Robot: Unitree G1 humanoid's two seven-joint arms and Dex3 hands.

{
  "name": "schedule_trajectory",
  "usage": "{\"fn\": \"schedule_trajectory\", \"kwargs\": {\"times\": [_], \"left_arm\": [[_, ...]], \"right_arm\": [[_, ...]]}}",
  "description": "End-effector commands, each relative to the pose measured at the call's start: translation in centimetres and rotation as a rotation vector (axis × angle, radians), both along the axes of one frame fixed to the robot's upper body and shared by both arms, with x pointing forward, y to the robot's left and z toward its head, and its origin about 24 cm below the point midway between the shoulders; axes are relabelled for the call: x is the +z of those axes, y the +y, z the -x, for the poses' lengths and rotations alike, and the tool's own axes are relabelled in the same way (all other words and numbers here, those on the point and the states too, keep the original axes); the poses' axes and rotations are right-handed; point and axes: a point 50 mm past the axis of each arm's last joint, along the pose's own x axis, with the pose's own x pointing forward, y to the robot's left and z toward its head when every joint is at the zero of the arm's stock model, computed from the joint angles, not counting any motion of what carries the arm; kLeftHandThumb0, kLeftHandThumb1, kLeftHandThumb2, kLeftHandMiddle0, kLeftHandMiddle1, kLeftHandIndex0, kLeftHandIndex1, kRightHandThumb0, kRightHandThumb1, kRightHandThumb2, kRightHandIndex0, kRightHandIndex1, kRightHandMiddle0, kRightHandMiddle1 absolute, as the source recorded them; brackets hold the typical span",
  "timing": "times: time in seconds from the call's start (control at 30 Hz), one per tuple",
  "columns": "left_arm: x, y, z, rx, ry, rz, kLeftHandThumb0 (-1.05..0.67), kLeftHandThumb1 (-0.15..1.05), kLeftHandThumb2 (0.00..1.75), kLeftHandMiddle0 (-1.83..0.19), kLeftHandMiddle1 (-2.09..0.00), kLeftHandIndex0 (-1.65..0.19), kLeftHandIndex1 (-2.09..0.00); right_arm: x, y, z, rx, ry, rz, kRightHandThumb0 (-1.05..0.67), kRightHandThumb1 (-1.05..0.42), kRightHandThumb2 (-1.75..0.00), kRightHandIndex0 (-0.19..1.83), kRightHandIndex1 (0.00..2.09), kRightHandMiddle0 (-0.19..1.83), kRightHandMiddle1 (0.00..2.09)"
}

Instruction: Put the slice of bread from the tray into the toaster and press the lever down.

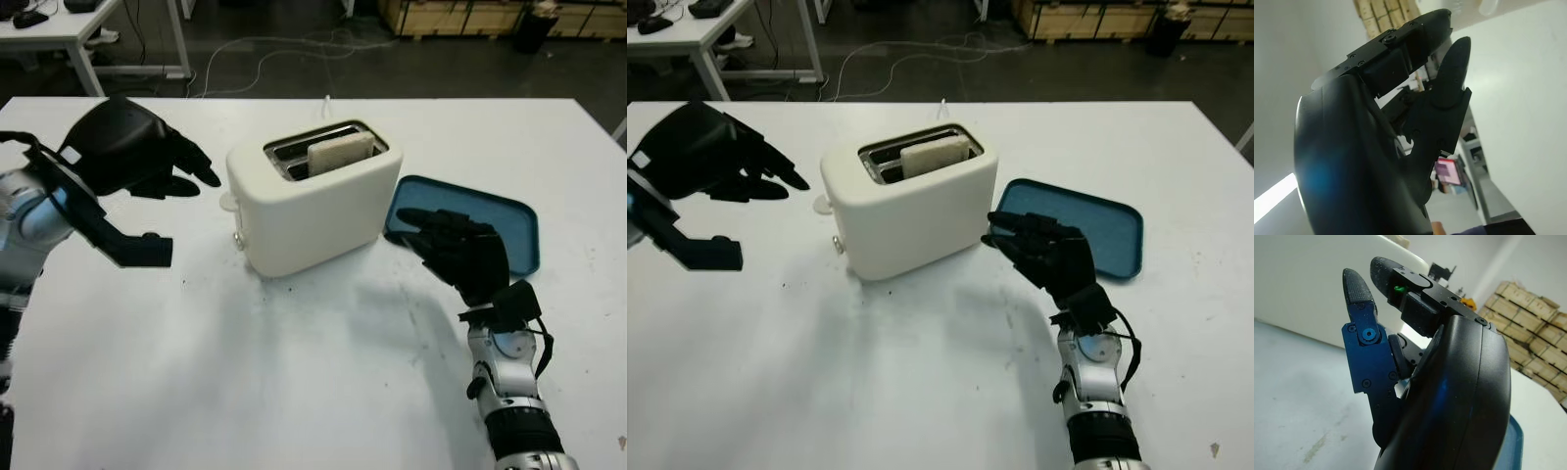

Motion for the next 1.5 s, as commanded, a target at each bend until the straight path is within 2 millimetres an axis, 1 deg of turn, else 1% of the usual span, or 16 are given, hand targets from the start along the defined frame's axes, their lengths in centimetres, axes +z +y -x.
{"fn": "schedule_trajectory", "kwargs": {"times": [0.0,0.1,0.13,0.17,0.27,0.5,0.67,0.87,0.97,1.07,1.27,1.47], "left_arm": [[0.0,-0.5,-0.5,-0.012,-0.001,-0.004,-0.33,0.77,0.00,-1.09,-1.19,-1.31,-0.02],[-0.4,-0.6,-0.8,-0.018,-0.017,0.028,-0.33,0.77,0.00,-1.09,-1.27,-1.34,-0.03],[-0.5,-0.6,-0.9,-0.014,-0.023,0.031,-0.35,0.77,0.00,-1.09,-1.27,-1.35,-0.03],[-0.6,-0.5,-0.9,-0.010,-0.028,0.031,-0.38,0.78,0.00,-1.10,-1.21,-1.37,-0.03],[-0.8,-0.4,-1.0,0.001,-0.028,0.012,-0.39,0.78,0.00,-1.11,-1.15,-1.38,-0.03],[-0.6,-0.2,-1.4,0.005,0.042,-0.027,-0.37,0.81,0.01,-1.09,-1.13,-1.35,0.00],[-0.9,-0.3,-1.6,-0.002,0.090,-0.071,-0.38,0.83,0.01,-1.07,-1.15,-1.34,0.00],[-0.7,-0.5,-1.8,-0.035,0.125,-0.106,-0.36,0.84,0.01,-1.08,-1.07,-1.33,0.00],[-0.7,-0.7,-1.9,-0.043,0.104,-0.124,-0.40,0.86,0.00,-1.11,-0.94,-1.32,0.00],[-0.8,-0.8,-2.0,-0.052,0.098,-0.130,-0.41,0.87,0.01,-1.14,-0.88,-1.32,0.00],[-1.0,-0.9,-2.1,-0.065,0.098,-0.118,-0.41,0.88,0.01,-1.17,-0.93,-1.34,-0.01],[-1.1,-0.9,-2.2,-0.068,0.090,-0.112,-0.40,0.89,0.00,-1.14,-0.93,-1.29,0.00]], "right_arm": [[0.1,0.4,0.0,0.023,0.008,0.005,-0.47,-0.88,0.00,1.18,0.05,1.10,0.00],[0.1,0.5,0.1,0.038,0.011,0.007,-0.48,-0.88,0.00,1.17,0.04,1.10,0.00],[0.1,0.5,0.1,0.041,0.012,0.006,-0.48,-0.87,0.00,1.18,0.04,1.10,0.00],[0.0,0.5,0.1,0.042,0.013,0.005,-0.48,-0.87,0.00,1.18,0.04,1.10,0.00],[0.1,0.5,0.1,0.041,0.015,0.013,-0.50,-0.87,0.00,1.18,0.04,1.10,0.00],[-0.1,0.5,0.1,0.046,0.029,-0.001,-0.50,-0.87,0.00,1.17,0.03,1.10,0.00],[0.0,0.4,0.1,0.054,0.025,0.004,-0.50,-0.88,0.00,1.17,0.02,1.09,0.00],[0.0,0.5,0.0,0.052,0.035,-0.009,-0.49,-0.88,0.00,1.17,0.02,1.08,0.00],[-0.2,0.5,0.0,0.048,0.045,-0.006,-0.47,-0.89,-0.01,1.19,0.03,1.07,0.00],[-0.3,0.6,0.1,0.031,0.053,0.006,-0.44,-0.89,0.00,1.21,0.04,1.07,0.00],[-0.4,0.7,0.2,0.009,0.078,0.062,-0.41,-0.87,0.00,1.26,0.05,1.08,0.01],[-0.3,0.9,0.2,0.038,0.080,0.080,-0.38,-0.86,0.00,1.26,0.05,1.09,0.00]]}}
